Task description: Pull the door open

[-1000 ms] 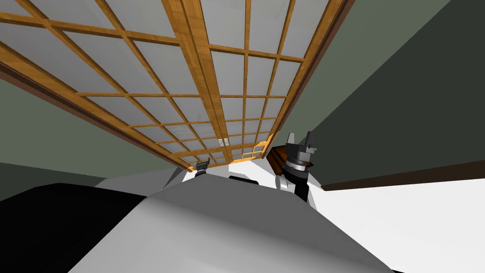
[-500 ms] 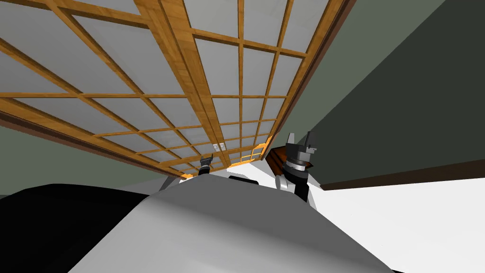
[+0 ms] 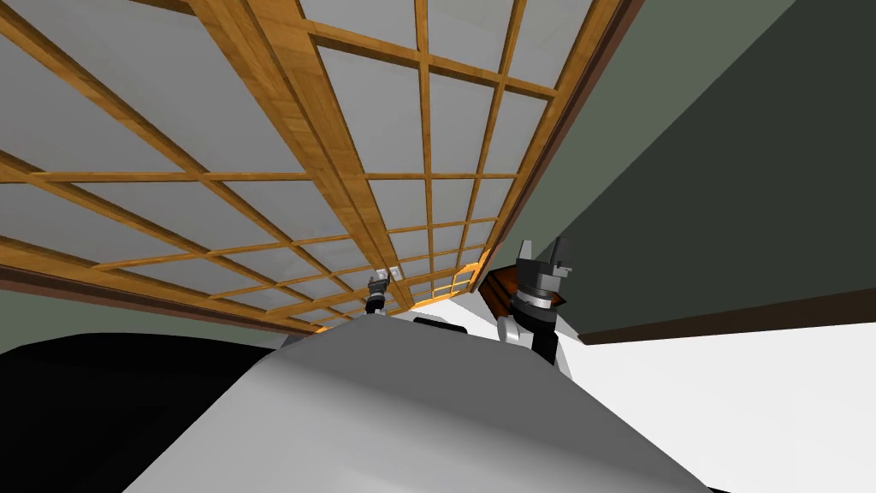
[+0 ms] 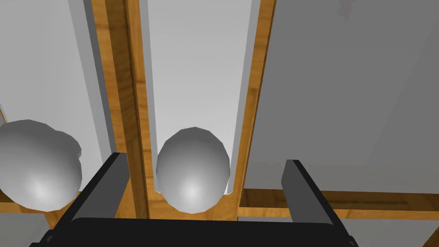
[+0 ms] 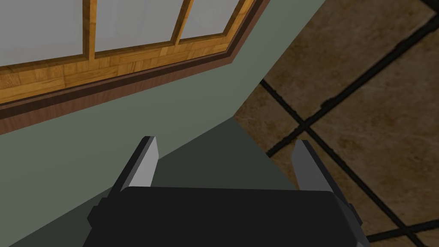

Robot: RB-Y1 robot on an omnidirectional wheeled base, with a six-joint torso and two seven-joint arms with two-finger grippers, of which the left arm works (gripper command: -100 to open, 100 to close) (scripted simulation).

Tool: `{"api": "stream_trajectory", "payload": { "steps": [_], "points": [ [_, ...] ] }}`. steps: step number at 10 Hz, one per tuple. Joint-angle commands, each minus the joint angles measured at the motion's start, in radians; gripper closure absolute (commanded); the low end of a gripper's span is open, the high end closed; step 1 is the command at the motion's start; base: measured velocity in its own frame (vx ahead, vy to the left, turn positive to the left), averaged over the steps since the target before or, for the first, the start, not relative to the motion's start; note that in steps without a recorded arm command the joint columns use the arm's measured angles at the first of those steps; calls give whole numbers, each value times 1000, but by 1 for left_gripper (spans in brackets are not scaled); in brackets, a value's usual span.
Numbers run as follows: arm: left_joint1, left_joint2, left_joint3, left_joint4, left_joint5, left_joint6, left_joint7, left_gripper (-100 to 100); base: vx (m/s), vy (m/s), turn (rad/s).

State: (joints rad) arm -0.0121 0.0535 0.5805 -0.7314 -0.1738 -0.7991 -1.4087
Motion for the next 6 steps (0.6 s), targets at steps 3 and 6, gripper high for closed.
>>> {"api": "stream_trajectory", "payload": {
  "steps": [3,6],
  "points": [
    [0,0,0,0,0,0,0,100,5,-3,-2],
    [0,0,0,0,0,0,0,100,-5,-2,-2]
  ]
}}
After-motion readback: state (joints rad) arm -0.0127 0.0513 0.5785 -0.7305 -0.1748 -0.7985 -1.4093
